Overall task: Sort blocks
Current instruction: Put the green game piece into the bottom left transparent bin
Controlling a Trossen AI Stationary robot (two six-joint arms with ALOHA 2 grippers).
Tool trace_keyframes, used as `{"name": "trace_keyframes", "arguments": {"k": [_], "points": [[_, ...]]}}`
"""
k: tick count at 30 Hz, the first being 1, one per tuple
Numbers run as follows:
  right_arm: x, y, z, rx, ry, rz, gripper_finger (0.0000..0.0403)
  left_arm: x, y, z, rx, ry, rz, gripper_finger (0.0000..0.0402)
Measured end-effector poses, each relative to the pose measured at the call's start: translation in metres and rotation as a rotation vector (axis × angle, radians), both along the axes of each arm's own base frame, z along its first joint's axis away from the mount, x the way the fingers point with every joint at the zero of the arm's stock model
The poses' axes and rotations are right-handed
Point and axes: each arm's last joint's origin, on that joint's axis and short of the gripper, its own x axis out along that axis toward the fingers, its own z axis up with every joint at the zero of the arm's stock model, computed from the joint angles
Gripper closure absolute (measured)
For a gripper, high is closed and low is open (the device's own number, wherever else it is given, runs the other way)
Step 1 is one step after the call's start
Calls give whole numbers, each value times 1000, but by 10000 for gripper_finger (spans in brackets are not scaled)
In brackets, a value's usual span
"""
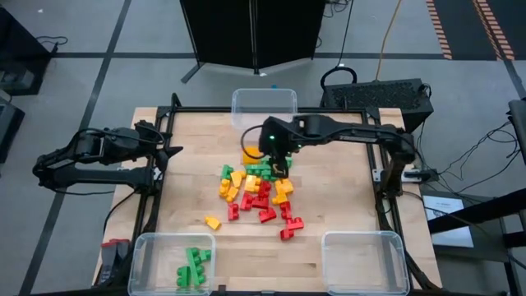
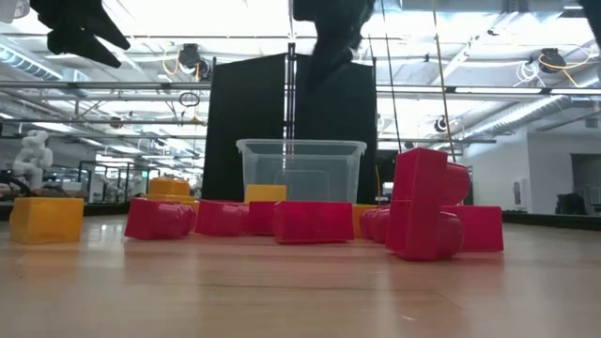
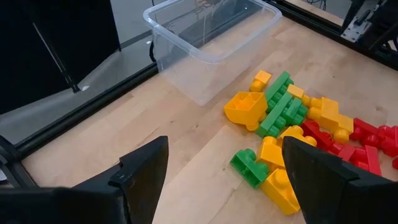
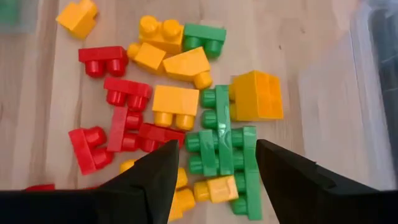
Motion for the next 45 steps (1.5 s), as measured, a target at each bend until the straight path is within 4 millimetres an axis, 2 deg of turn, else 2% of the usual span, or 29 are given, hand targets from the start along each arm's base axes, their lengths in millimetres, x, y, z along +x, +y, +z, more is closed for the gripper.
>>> {"name": "trace_keyframes", "arguments": {"k": [4,9,16,22,27,33,38,45], "points": [[-21,-4,-25,36,-66,-90,193,0,0,0,4,5,-4,114],[-40,0,-57,87,-156,-166,193,-1,0,-1,4,12,-4,114],[-60,1,-103,61,-40,-261,193,-2,0,-2,24,46,-9,114],[-67,-3,-114,4,-2,-285,183,-2,0,-2,26,47,-7,114],[-66,-3,-118,-39,17,-256,145,-2,0,-2,26,47,-7,114],[-61,-5,-139,-60,98,-224,108,-2,0,-2,26,48,-6,114],[-58,-6,-158,-114,184,-223,104,-2,0,-2,27,50,-6,114],[-58,-18,-167,-152,219,-225,103,-2,0,-3,28,52,-6,114]]}}
